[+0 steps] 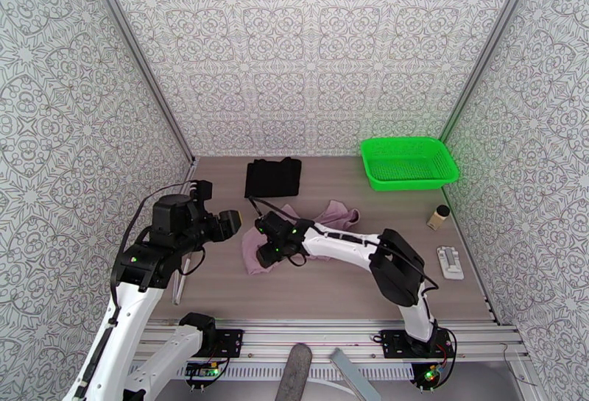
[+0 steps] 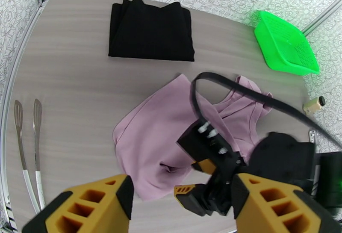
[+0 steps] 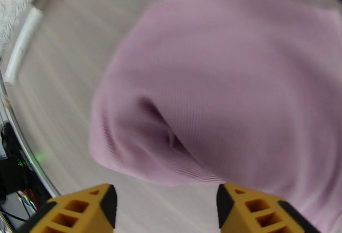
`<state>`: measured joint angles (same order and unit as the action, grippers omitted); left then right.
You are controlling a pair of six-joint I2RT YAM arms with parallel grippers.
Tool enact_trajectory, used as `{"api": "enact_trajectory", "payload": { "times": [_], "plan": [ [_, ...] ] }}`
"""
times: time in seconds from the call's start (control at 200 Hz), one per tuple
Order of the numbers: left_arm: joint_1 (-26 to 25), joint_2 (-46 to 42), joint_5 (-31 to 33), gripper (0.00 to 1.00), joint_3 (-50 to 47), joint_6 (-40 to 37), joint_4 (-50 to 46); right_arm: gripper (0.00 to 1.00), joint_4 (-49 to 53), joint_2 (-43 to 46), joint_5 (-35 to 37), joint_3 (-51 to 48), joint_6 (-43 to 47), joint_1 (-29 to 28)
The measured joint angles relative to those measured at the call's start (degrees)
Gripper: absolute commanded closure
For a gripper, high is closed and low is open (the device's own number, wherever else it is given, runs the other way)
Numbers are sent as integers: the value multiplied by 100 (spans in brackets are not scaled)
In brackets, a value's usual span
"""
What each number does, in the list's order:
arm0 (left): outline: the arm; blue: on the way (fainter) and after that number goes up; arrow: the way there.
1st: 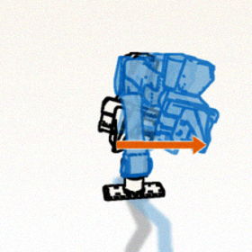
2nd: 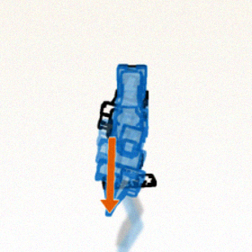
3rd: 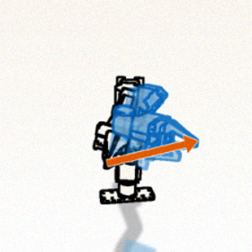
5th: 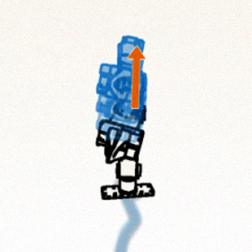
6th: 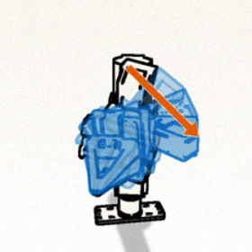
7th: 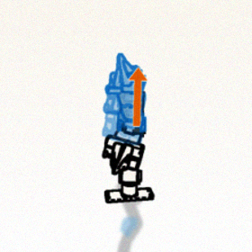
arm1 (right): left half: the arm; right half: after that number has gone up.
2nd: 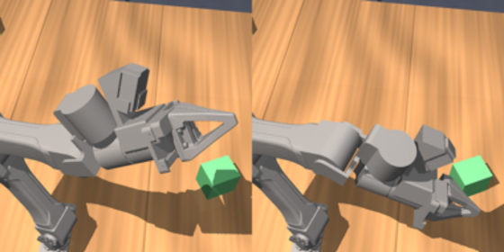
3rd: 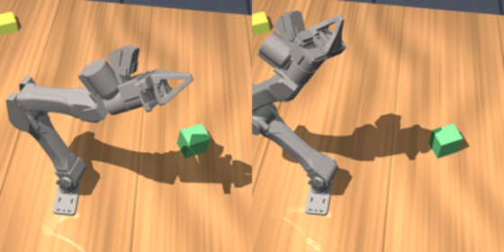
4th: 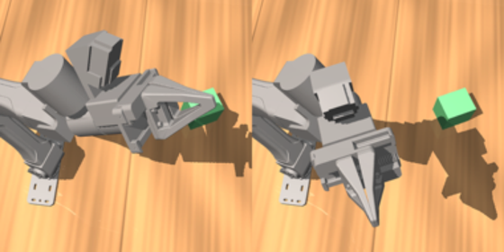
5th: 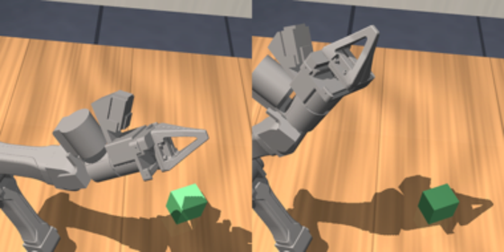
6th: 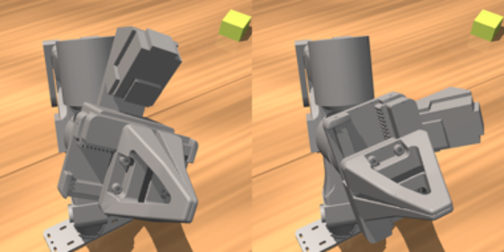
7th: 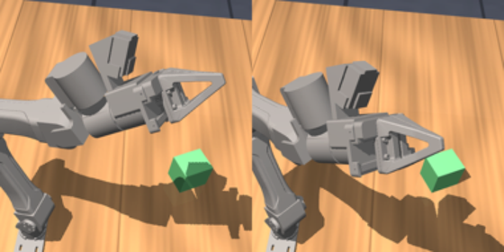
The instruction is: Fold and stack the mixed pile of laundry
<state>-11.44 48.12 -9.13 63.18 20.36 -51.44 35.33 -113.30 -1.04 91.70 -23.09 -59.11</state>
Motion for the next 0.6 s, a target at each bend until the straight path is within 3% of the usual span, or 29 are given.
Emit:
{"api": "enact_trajectory", "payload": {
  "times": [0.19,0.335,0.465,0.6],
  "plan": [
    [-313,131,37,35,0,50,-39,32,238,1556,492,-192,61,584],
    [-909,647,146,37,-2,210,146,32,140,3058,503,-1038,59,1762],
    [-1362,1703,247,42,17,409,516,33,111,3574,330,-1775,103,2632],
    [-1434,3283,358,45,407,664,717,36,90,3558,-4,-2385,155,2824]
  ]
}}
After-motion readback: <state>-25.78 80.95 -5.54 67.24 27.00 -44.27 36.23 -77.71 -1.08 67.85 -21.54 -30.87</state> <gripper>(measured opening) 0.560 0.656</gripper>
